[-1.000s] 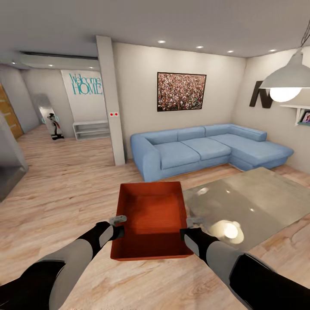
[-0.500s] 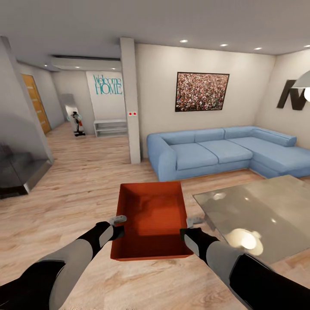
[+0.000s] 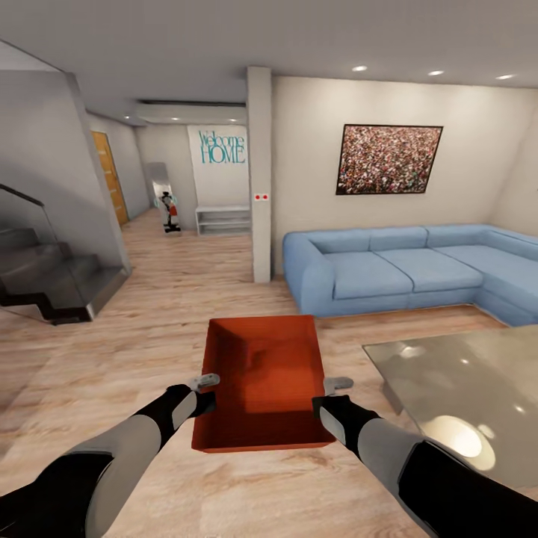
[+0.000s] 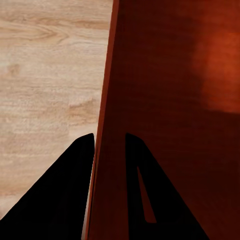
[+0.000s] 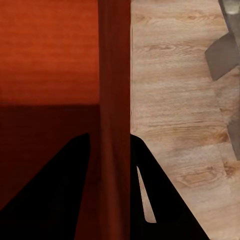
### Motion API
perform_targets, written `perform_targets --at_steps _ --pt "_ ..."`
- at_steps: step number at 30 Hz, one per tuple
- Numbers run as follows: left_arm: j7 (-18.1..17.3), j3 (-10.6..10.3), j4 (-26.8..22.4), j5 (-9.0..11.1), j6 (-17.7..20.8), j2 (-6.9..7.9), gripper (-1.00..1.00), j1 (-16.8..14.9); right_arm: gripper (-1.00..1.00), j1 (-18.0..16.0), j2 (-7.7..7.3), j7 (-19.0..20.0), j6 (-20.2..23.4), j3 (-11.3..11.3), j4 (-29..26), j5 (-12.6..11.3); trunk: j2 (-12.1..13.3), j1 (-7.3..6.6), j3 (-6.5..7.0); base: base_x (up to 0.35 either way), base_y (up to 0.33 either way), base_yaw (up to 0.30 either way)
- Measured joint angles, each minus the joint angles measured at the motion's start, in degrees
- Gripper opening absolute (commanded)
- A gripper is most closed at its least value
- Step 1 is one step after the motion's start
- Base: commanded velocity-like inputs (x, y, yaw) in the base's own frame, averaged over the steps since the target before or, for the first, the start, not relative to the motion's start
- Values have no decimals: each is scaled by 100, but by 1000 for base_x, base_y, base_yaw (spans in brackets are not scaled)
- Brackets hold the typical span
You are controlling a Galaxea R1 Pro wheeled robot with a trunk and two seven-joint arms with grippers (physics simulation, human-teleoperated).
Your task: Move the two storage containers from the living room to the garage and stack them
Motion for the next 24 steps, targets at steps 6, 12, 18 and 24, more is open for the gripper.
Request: perform_targets --at_steps 6,12,18,24 --pt "-1 1 0 -2 0 0 -100 0 -100 0 0 -1 -1 2 0 -3 0 0 0 0 0 268" --pt "0 0 0 0 0 0 -100 0 -100 0 0 0 0 -2 0 2 0 0 0 0 0 269" --pt "0 0 0 0 0 0 -100 0 -100 0 -1 -1 1 -1 -2 2 0 0 0 0 0 269" --pt "9 1 1 5 -1 -3 -100 0 -100 0 -5 5 4 2 -4 1 -1 -1 0 43 0 227"
